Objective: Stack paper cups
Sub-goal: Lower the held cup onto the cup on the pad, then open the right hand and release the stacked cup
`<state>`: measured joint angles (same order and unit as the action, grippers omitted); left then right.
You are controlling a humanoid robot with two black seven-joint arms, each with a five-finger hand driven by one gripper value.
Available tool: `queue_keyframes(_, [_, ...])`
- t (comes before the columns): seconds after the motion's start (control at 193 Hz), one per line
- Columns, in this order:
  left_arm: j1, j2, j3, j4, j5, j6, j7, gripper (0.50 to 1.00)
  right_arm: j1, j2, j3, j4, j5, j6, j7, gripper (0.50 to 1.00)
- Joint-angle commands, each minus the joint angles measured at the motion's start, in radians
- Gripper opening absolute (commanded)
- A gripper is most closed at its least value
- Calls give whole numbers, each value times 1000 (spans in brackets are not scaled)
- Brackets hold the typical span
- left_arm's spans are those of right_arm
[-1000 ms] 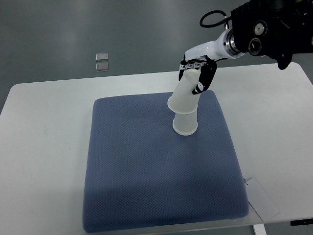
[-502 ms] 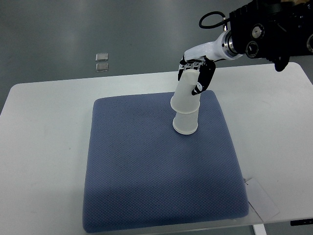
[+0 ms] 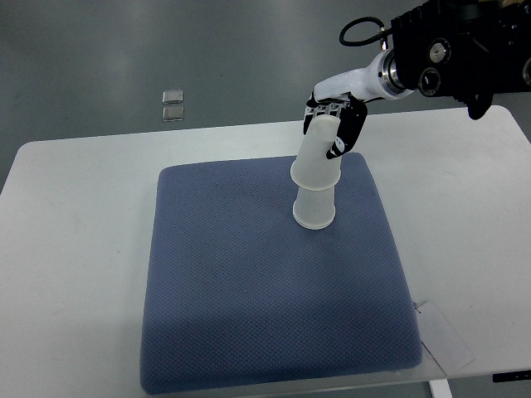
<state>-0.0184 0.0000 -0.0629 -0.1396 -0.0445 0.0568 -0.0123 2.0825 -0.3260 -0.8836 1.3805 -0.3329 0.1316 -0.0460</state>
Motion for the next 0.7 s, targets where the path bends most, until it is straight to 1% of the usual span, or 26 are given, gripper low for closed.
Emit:
queue_keyframes(0.0, [0, 0, 0, 0, 0, 0, 0, 1000, 1, -1, -2, 0, 0, 0, 0, 750])
queue_keyframes(0.347, [0, 0, 0, 0, 0, 0, 0, 1000, -7, 5, -5, 0, 0, -3, 0, 754])
queue_keyframes(0.404, [0, 0, 0, 0, 0, 0, 0, 1000, -7, 5, -5, 0, 0, -3, 0, 770])
queue_keyframes(0.42, [0, 0, 0, 0, 0, 0, 0, 1000, -9, 5, -5, 0, 0, -4, 0, 782])
queue_keyframes(0.492, [0, 0, 0, 0, 0, 0, 0, 1000, -9, 5, -6, 0, 0, -9, 0, 799])
queue_keyframes(0.513, [0, 0, 0, 0, 0, 0, 0, 1000, -10, 5, -6, 0, 0, -10, 0, 813])
queue_keyframes(0.518, [0, 0, 0, 0, 0, 0, 0, 1000, -10, 5, -6, 0, 0, -10, 0, 823])
queue_keyframes(0.539, [0, 0, 0, 0, 0, 0, 0, 1000, -10, 5, -8, 0, 0, -10, 0, 834])
queue_keyframes(0.616, [0, 0, 0, 0, 0, 0, 0, 1000, -10, 5, -8, 0, 0, -10, 0, 852])
queue_keyframes(0.694, [0, 0, 0, 0, 0, 0, 0, 1000, -10, 4, -8, 0, 0, -10, 0, 860])
